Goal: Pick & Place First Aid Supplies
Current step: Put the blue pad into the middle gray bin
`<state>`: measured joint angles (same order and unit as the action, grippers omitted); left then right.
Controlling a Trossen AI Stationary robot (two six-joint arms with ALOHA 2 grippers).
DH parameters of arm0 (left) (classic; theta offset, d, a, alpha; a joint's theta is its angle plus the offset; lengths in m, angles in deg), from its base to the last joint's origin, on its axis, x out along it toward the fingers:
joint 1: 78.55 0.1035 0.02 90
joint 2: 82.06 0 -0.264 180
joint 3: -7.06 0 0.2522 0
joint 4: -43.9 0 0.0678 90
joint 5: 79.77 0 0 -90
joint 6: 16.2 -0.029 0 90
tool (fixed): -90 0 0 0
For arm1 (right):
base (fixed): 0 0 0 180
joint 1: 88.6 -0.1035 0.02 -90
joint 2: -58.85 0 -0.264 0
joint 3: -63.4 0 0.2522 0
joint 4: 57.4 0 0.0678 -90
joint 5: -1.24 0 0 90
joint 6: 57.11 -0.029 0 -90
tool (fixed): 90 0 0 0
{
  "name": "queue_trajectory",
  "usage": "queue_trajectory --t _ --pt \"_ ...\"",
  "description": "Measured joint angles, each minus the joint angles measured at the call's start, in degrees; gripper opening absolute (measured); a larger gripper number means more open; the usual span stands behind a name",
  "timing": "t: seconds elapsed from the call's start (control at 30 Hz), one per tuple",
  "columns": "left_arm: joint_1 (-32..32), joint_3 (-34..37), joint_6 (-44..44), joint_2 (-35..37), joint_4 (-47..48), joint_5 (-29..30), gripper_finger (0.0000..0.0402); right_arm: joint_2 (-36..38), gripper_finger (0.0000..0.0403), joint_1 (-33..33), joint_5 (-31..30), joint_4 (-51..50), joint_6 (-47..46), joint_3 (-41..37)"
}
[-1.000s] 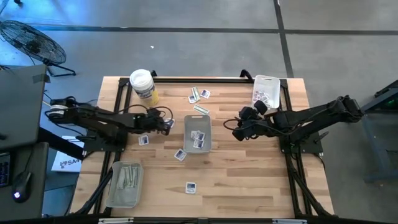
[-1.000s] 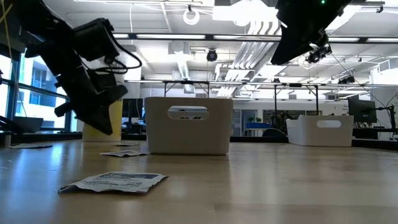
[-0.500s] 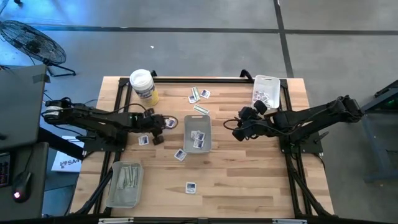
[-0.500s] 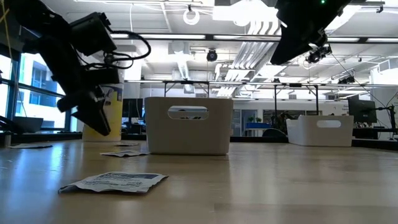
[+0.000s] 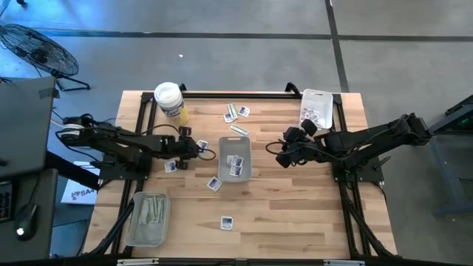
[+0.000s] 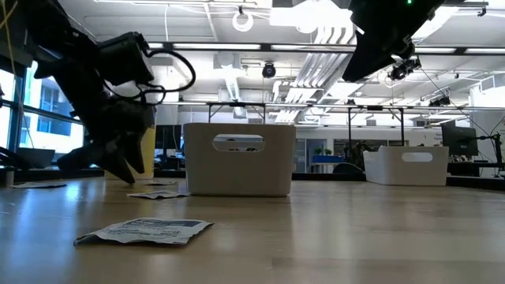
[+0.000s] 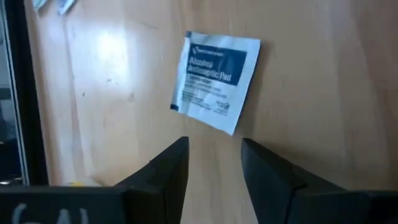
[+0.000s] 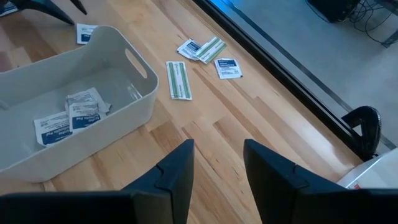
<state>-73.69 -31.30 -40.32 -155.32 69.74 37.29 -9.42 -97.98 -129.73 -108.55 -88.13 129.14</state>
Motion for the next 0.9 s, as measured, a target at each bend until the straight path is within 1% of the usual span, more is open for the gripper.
queue_trajectory --t 0.23,0.47,0.67,0.77,0.9 --pt "-0.1 -0.2 -7.0 -4.4 -2.2 0.9 0.0143 0.0 0.0133 0.0 0.4 0.0 0.0 0.0" --pt "-0.1 -0.1 -14.0 -4.8 -3.8 0.6 0.0143 0.0 0.0133 0.0 0.3 0.0 0.4 0.0" --pt "0.0 0.0 -15.8 -4.8 -5.1 1.0 0.0141 0.0 0.0133 0.0 0.3 0.0 0.4 0.0" --pt "0.0 0.0 -16.4 -5.3 -5.7 0.9 0.0127 0.0 0.0133 0.0 0.2 0.0 0.4 0.0" --pt "0.0 0.0 -16.4 -7.0 -6.6 0.9 0.0096 0.0 0.0133 0.0 0.5 0.2 0.4 0.0"
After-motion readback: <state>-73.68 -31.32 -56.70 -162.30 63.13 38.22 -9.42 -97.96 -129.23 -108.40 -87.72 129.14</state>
